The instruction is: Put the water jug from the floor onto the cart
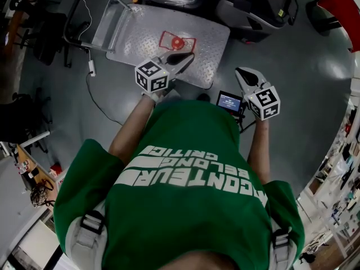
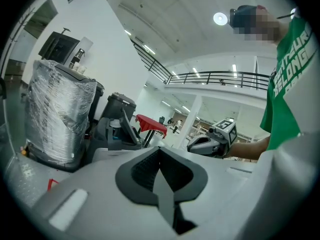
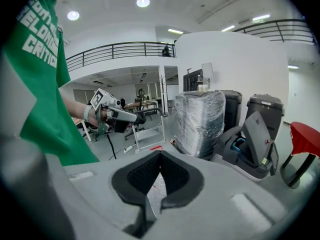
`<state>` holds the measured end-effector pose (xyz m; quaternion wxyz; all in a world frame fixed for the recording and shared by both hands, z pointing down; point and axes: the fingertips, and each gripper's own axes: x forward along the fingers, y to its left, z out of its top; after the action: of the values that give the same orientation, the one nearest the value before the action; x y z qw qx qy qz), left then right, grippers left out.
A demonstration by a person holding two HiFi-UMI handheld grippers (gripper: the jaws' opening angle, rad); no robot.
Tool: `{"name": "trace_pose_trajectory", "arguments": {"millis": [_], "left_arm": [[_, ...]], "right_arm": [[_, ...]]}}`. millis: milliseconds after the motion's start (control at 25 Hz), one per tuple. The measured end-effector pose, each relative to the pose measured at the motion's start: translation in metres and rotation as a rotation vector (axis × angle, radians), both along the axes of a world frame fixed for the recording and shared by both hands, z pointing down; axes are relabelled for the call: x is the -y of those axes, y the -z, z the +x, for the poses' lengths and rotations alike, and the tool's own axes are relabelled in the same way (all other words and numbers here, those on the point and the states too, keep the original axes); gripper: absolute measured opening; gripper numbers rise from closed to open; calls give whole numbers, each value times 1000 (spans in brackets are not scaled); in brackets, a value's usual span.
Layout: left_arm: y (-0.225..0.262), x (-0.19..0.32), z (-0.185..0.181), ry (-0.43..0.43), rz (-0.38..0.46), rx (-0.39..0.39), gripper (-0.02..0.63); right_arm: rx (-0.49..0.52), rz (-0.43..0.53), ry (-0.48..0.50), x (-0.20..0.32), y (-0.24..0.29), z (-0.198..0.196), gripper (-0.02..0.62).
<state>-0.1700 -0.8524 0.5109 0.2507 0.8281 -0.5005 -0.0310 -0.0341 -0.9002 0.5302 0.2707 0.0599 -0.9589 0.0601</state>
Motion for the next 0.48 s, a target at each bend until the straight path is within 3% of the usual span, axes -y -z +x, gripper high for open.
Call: {"name": "trace_pose_trajectory", "arguments": {"millis": [480], "left_arm": [[1, 5, 7, 46, 7, 0, 11]], "right_arm": [[31, -10, 22, 10, 0, 5, -8]]}}
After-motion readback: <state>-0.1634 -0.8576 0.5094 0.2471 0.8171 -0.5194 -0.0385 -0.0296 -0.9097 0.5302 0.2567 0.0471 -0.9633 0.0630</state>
